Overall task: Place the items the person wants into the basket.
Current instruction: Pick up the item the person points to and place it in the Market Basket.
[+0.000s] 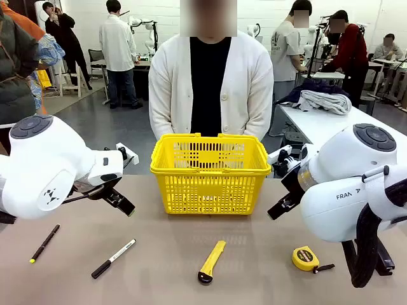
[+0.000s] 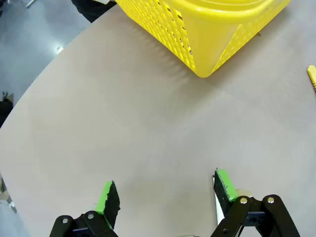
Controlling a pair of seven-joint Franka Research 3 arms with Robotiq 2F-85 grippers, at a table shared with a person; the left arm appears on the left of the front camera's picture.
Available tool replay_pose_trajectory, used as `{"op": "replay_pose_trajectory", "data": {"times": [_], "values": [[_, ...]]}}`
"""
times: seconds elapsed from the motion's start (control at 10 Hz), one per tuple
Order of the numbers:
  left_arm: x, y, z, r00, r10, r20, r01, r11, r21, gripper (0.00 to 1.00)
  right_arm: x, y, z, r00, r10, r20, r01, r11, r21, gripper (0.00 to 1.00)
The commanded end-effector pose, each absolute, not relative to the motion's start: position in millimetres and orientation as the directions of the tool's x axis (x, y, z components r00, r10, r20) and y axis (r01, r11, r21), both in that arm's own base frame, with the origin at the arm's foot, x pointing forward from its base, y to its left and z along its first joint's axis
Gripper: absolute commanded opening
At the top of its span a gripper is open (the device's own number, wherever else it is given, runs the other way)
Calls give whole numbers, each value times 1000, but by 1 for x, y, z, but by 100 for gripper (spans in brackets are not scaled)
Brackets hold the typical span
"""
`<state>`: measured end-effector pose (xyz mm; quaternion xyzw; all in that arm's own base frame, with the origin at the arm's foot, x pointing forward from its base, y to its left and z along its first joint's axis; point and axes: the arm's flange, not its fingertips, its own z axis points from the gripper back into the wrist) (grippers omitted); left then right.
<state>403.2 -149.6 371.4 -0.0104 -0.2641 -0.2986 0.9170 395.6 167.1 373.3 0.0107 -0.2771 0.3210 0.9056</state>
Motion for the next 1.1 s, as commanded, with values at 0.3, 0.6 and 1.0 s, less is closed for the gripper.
{"op": "replay_pose_trajectory", "data": {"times": [0.3,0.6,1.0], "values": [[403,-150,371,682,-542,491,553,821,139,100,396,167,373,640,575,509,-587,794,-159,100],[403,-150,371,682,-542,491,553,821,139,100,396,167,373,640,575,509,-587,794,-159,100],[403,-150,371,682,-542,491,553,821,139,100,396,167,373,640,575,509,-587,794,-159,100]]}}
